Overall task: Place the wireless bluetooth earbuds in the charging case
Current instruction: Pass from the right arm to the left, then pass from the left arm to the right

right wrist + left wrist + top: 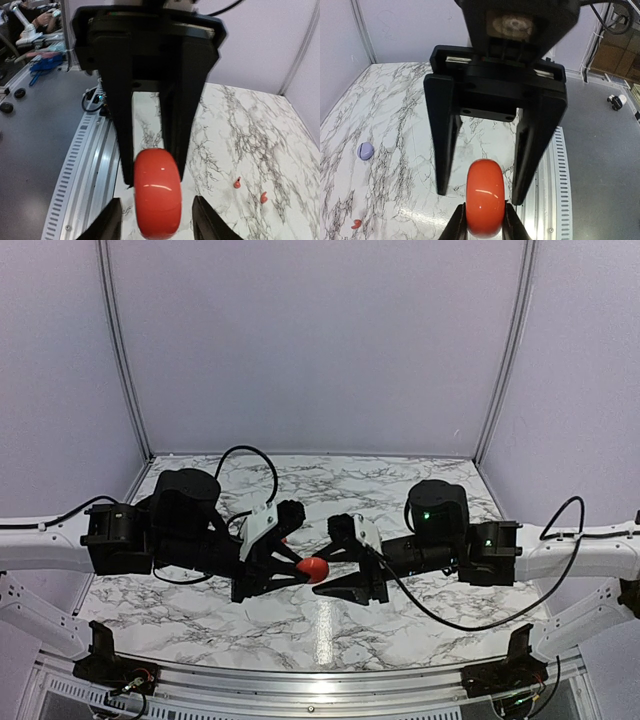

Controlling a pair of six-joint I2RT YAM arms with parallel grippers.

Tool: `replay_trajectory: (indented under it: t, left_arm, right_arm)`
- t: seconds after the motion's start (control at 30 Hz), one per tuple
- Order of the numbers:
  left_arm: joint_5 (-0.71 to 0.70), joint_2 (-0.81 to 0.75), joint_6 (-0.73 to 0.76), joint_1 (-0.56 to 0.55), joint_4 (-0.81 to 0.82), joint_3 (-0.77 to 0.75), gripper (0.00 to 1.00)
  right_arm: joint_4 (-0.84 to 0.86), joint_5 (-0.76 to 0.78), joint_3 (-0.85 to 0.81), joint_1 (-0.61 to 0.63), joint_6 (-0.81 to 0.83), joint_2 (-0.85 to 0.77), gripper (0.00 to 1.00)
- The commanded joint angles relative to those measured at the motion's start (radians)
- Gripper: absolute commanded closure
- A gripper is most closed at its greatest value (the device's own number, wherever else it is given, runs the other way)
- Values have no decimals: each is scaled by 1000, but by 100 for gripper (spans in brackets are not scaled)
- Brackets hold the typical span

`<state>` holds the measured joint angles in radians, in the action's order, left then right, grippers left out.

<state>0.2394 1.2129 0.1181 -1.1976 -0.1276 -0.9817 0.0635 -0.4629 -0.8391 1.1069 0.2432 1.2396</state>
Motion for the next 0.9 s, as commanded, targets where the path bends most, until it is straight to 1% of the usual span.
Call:
replay_trajectory:
  t: [0.0,0.1,0.17,0.2,0.23,0.3,0.37,0.43,0.5,0.53,0.6,0.7,0.8,0.87]
  left_arm:
    - [-111,-26,-167,11,108,20,100]
    - [-174,-25,-310,34,227,45,100]
    - [-214,-18,-447,59,279,42,100]
    - [-230,-13,-527,73,309,40,100]
    - [-282,-6,-650,83,324,35,100]
    - [-347,8,-810,92,311,1,100]
    - [-383,16,-937,95,288,-38,100]
    - [-397,16,-1034,97,281,-58,100]
    - [-421,10,-1126,100,261,-73,100]
    - [-426,5,-1163,101,257,-77,100]
    - [-443,-2,-1238,101,243,-78,100]
    - [-452,-8,-1340,104,231,-69,100]
    - [-443,-11,-1412,104,238,-53,100]
    - [-434,-10,-1443,104,238,-43,100]
  right_arm:
    - [30,191,-14,4,5,-61,33]
    - [86,336,28,4,34,-134,15]
    - [115,419,49,4,69,-182,2]
    - [123,449,56,4,94,-202,2]
    - [124,488,59,4,120,-219,2]
    - [120,529,59,4,159,-245,1]
    - [131,538,69,4,184,-267,2]
    - [126,507,77,4,237,-292,1]
    - [110,520,61,5,273,-283,2]
    - [91,542,40,9,286,-269,6]
    - [84,645,18,44,359,-244,14]
    - [210,844,57,161,539,-212,18]
    - [317,960,80,216,671,-166,26]
    - [423,1021,105,243,752,-137,33]
